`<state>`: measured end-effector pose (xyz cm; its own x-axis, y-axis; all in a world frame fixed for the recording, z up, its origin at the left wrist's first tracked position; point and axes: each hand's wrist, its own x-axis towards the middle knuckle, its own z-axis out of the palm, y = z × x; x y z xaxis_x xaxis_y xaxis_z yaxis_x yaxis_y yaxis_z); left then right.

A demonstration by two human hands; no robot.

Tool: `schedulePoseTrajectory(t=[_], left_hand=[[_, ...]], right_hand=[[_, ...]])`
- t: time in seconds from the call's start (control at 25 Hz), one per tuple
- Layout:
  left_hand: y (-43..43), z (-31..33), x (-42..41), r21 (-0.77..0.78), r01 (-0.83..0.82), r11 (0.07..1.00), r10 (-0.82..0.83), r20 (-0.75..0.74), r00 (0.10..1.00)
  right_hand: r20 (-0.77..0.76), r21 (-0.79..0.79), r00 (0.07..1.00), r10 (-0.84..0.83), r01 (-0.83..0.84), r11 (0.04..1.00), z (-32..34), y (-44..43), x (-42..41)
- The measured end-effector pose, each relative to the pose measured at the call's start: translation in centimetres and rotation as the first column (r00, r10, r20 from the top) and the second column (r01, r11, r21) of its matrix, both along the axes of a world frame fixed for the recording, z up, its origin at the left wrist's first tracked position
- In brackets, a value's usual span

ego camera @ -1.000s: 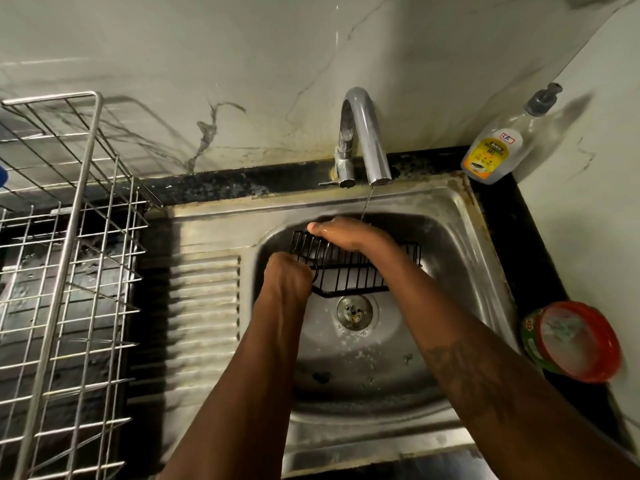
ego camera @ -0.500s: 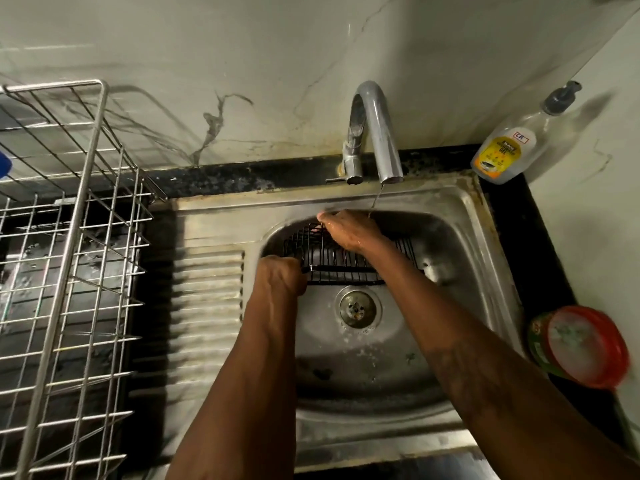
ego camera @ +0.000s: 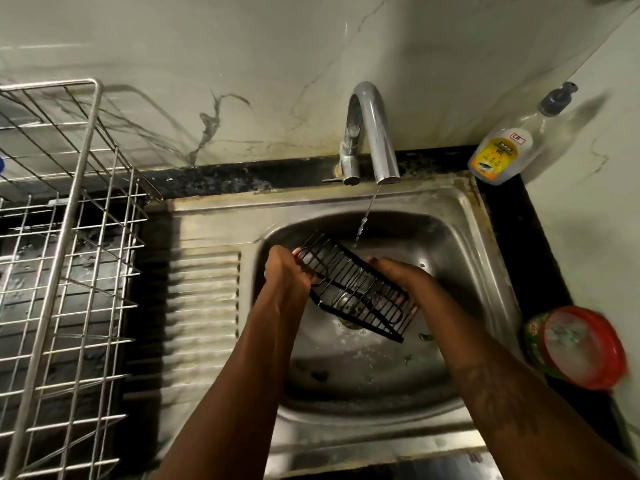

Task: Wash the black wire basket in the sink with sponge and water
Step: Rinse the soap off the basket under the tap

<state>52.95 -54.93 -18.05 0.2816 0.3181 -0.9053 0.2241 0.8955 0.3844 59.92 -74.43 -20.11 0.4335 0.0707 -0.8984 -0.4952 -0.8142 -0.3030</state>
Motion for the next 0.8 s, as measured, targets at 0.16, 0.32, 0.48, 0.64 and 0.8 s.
schedulePoseTrajectory(t=[0.16,0.32,0.48,0.64,0.8], left_hand=[[1.1,0.2,-1.7,0.036,0.227,0.973,-0.228,0.041,0.973],[3.4,1.6,-1.9,0.06,0.332,0.942,-0.335,0.068,0.94],[1.5,1.2,-1.0,0.208,0.316,0.926,-0.312,-0.053,0.949],[-1.1,1.2,0.1,0.451,0.342,0.825,-0.206,-0.324,0.923],[-1.6,1.3,0.6,0.536,0.423,0.73,-0.174,-0.453,0.874]], right_hand=[[0.041,-0.01,0.999,0.012,-0.011,1.0,-0.4,0.4,-0.7],[0.187,0.021,0.981,-0.059,0.056,0.998,0.4,1.1,0.2],[0.278,-0.065,0.957,-0.085,0.107,0.992,-1.4,2.9,1.6],[0.305,-0.087,0.908,-0.287,0.327,0.941,-2.0,5.9,0.0],[0.486,0.061,0.861,-0.152,0.141,0.988,0.0,9.6,-4.4]])
